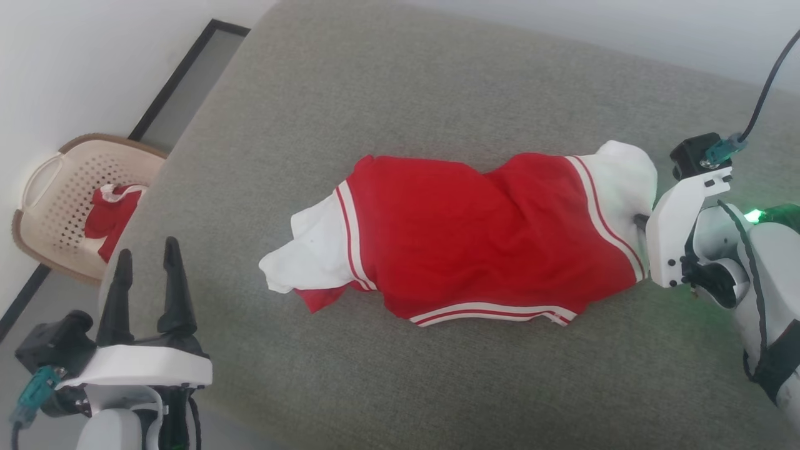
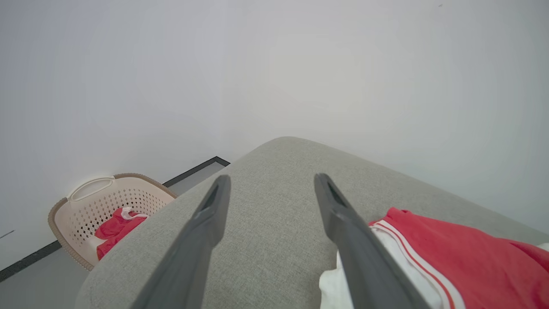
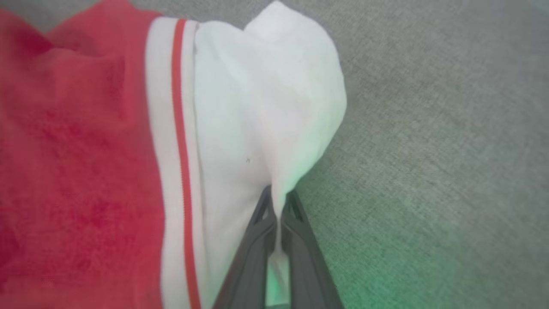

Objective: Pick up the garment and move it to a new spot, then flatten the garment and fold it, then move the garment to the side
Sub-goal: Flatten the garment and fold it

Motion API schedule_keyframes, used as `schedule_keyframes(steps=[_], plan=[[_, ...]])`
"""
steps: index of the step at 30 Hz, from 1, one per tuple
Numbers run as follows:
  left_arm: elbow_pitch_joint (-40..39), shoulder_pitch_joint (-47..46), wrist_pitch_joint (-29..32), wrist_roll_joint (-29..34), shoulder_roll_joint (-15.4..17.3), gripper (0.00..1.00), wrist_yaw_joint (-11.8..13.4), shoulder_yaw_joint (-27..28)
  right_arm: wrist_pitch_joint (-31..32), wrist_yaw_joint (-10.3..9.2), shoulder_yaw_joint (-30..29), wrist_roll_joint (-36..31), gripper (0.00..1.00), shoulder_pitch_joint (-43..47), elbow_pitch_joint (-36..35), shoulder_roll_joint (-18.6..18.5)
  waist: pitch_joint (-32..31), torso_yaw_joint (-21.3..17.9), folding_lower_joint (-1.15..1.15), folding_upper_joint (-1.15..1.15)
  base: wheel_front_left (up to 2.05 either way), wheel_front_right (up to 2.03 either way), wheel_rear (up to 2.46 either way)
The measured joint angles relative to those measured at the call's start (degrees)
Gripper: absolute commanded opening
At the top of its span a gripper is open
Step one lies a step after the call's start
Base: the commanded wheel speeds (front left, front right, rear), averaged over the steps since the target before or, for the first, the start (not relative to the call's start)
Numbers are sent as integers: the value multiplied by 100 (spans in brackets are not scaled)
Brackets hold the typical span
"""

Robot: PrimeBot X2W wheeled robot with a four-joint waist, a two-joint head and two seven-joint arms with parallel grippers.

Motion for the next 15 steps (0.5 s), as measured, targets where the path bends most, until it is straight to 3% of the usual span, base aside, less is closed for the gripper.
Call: schedule_keyframes(steps=[9,15], plan=[[15,112,0,301,-1,100,-107,265,-122,0,247,270,0,94,-278,-303,-241,-373,0,0,0,0,0],[-1,299,0,339,222,100,-122,240,-203,0,221,431,0,433,-710,-611,-453,-767,0,0,0,0,0]])
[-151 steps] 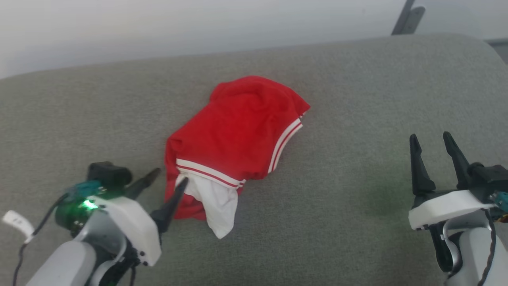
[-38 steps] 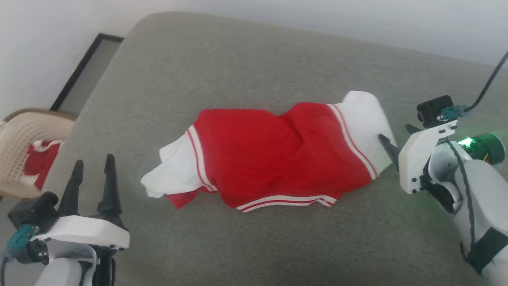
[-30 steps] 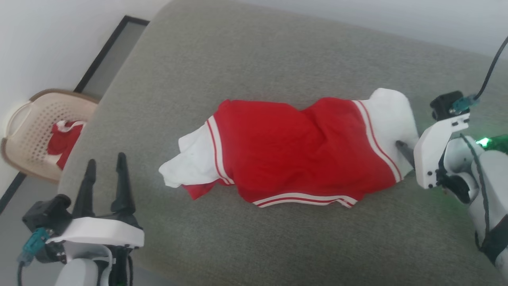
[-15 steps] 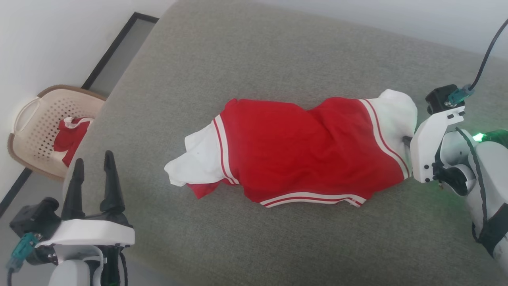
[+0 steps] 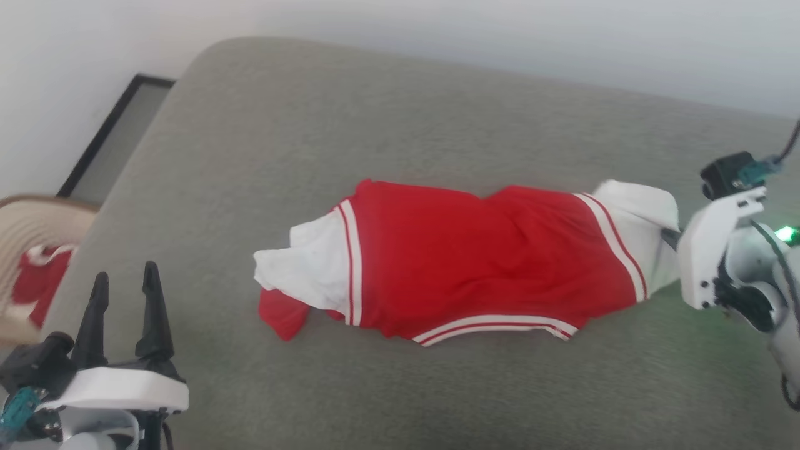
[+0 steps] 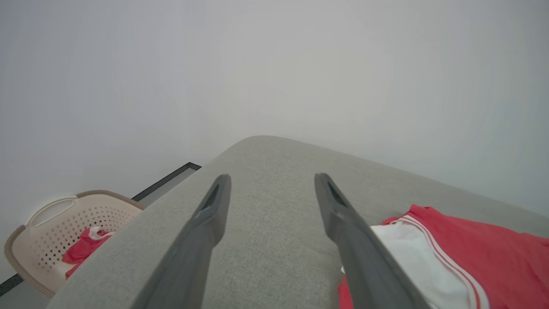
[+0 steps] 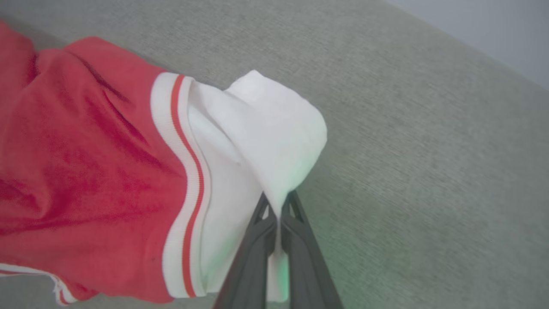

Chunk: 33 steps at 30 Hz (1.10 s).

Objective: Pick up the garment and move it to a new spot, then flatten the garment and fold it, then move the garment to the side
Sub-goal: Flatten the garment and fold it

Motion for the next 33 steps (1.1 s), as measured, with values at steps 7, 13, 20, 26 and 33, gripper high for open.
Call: schedule_keyframes(steps=[7,13,20,26,33], plan=[[-44,166,0,-68,291,100,0,-104,26,0,-360,85,0,567,-481,-289,-211,-523,0,0,0,0,0],[-56,195,0,-103,442,100,-1,-140,110,0,-857,79,0,1250,-834,-304,-346,-915,0,0,0,0,0],[30,158,0,-244,581,100,-1,-309,-18,-1,-1401,-265,1,1563,-641,149,-301,-1166,0,0,0,0,0],[179,30,0,-430,779,100,-1,-582,-26,-1,-1530,-434,100,1530,-468,477,-251,-1204,0,0,0,0,0],[411,-97,73,-860,1281,100,-1,-1094,-75,-1,-1695,-503,100,1477,-926,430,-221,-1335,0,0,0,0,0]])
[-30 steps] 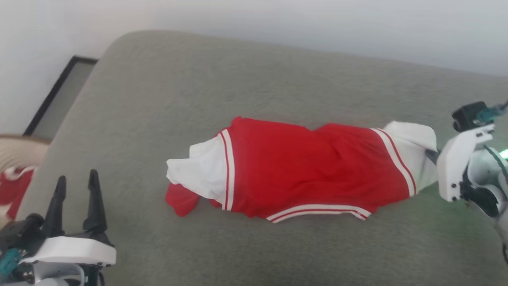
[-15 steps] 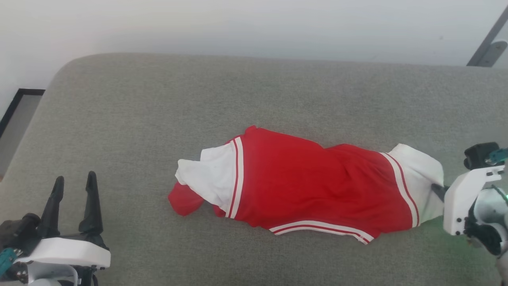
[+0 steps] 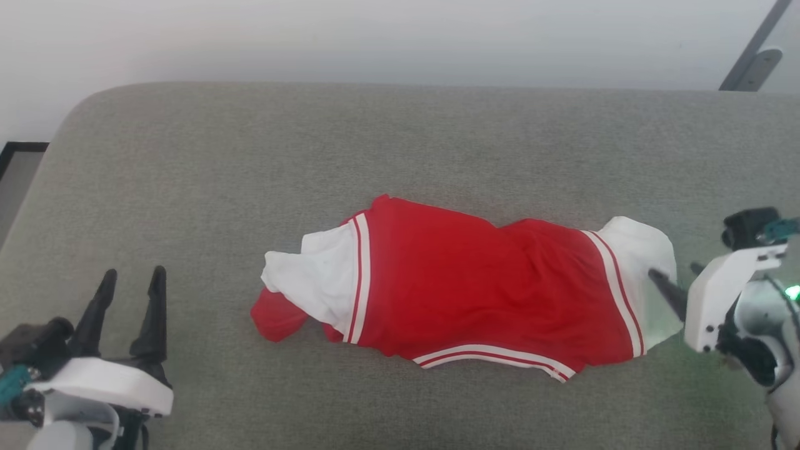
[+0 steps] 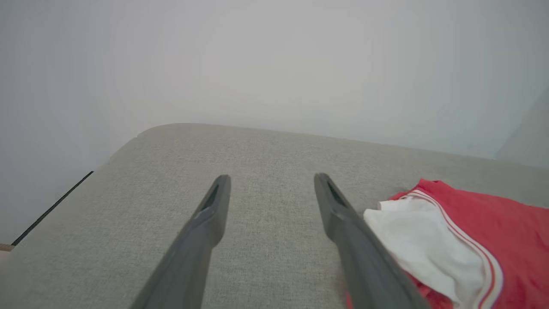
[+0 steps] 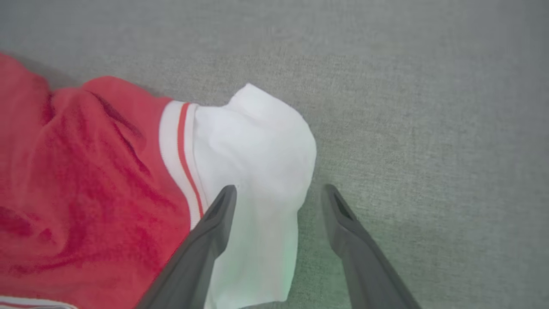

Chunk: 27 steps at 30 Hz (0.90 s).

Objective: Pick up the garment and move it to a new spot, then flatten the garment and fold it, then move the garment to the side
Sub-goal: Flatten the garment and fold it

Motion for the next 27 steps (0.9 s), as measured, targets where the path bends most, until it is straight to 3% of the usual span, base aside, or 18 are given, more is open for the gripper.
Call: schedule_keyframes(steps=[8,17,21,27], plan=[[-274,-358,1025,-731,713,100,0,-678,-320,0,-501,-300,100,174,-768,44,-6,-198,0,0,0,0,0],[-645,-767,2696,-1589,1377,100,0,-1352,-786,0,-1258,-912,100,538,-1571,661,102,-488,0,0,0,0,0],[-691,-901,3311,-1766,1482,100,30,-1470,-790,0,-1365,-1039,100,683,-1808,875,193,-573,0,0,0,0,0],[-850,-1177,4242,-1855,1625,100,277,-1673,-918,0,-1541,-1181,100,829,-2252,1184,469,-737,0,0,0,0,0]])
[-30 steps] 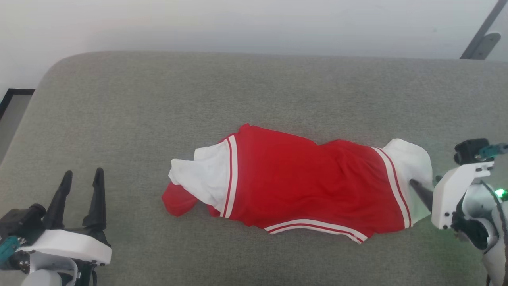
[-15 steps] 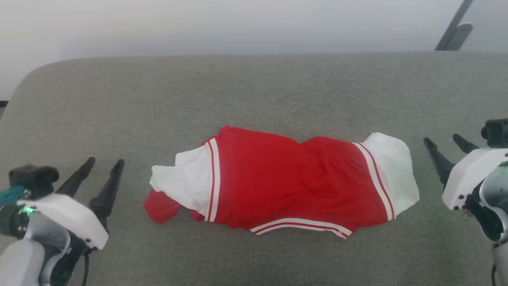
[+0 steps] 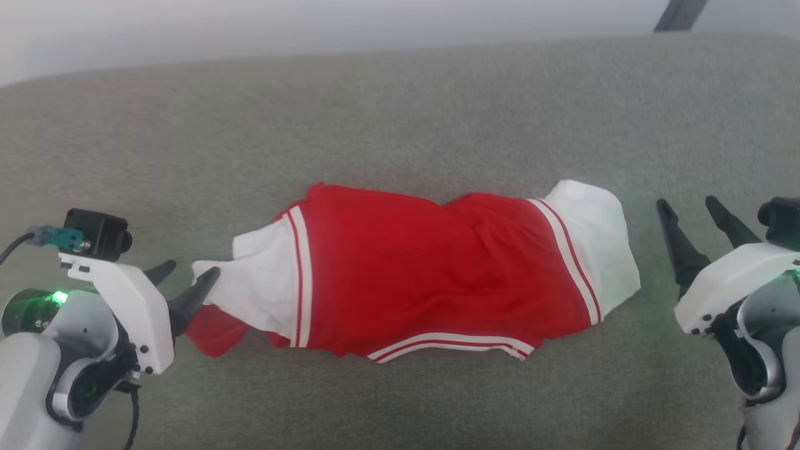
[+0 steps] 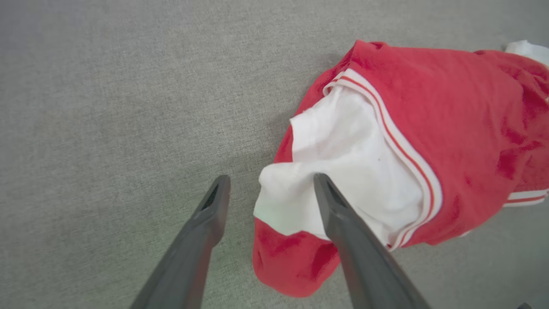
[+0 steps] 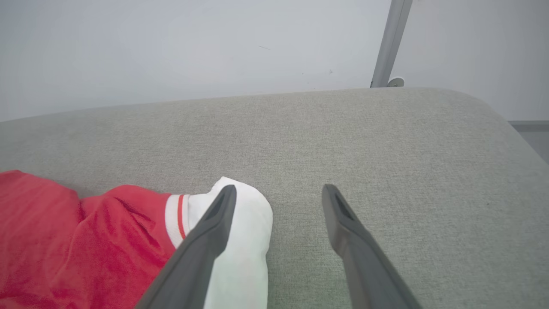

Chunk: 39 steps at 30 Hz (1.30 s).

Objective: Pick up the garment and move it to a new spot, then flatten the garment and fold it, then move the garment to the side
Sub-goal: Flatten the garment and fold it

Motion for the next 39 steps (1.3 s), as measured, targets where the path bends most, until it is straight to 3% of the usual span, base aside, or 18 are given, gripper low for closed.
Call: schedule_keyframes(steps=[9,14,15,16,17,28,39], plan=[[92,-223,781,-9,85,100,412,-159,-177,0,-80,-112,100,124,-289,363,462,-237,0,0,0,0,0],[88,-300,1018,-175,66,100,483,-174,-226,0,-85,-143,100,187,-376,466,589,-310,0,0,0,0,0],[78,-300,1079,-187,69,59,499,-181,-236,0,-92,-146,100,206,-380,472,604,-312,0,0,0,0,0],[55,-300,1155,-210,84,36,480,-205,-240,0,-101,-147,100,212,-380,477,616,-311,0,0,0,0,0],[29,-300,1166,-222,85,0,478,-208,-241,0,-112,-155,100,212,-386,478,625,-307,0,0,0,0,0],[-349,-334,1072,-211,274,0,423,-99,-267,0,-237,-257,100,230,-415,508,659,-205,0,0,0,0,0],[-815,-165,861,-253,677,0,690,449,-266,0,-307,-318,100,236,-417,523,661,-87,0,0,0,0,0]])
